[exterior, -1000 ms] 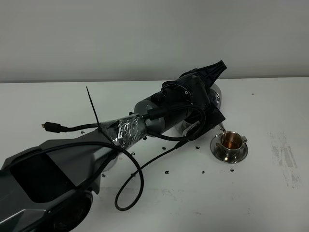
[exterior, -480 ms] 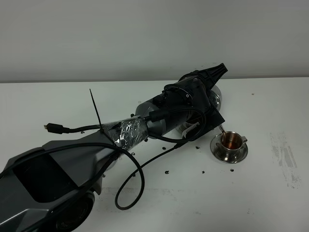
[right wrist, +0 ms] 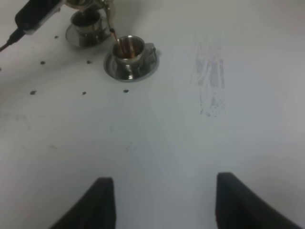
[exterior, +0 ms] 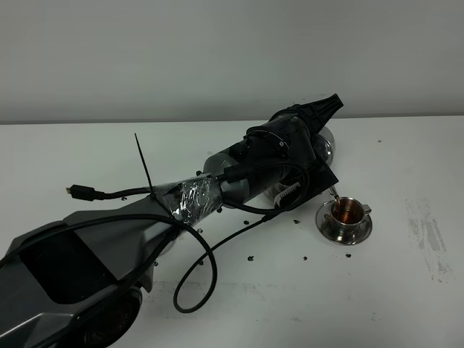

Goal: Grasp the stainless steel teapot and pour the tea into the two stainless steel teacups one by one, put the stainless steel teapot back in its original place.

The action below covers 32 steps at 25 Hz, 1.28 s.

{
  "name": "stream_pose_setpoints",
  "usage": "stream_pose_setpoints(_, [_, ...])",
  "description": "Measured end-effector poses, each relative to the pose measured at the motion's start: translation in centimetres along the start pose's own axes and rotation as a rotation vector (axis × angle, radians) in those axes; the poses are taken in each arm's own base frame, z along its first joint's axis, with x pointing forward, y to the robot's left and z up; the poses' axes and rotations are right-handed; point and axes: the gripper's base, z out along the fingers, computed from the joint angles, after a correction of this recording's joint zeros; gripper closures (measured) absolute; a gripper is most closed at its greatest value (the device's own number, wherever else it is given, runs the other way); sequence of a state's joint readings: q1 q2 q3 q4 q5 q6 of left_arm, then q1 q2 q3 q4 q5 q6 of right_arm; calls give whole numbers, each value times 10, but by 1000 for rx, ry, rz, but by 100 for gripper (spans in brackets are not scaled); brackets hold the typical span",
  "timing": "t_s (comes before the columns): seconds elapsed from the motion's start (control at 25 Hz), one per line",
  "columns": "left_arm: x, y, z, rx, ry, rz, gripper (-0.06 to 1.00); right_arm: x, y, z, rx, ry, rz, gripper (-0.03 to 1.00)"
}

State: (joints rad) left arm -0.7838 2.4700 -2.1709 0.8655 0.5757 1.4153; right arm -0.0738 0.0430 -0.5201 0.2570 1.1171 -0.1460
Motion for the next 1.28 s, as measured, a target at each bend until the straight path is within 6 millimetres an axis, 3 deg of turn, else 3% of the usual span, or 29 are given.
stream_pose_setpoints(1.28, [0,7,0,-72,1,17,77,0,0,0,0,0,0,50])
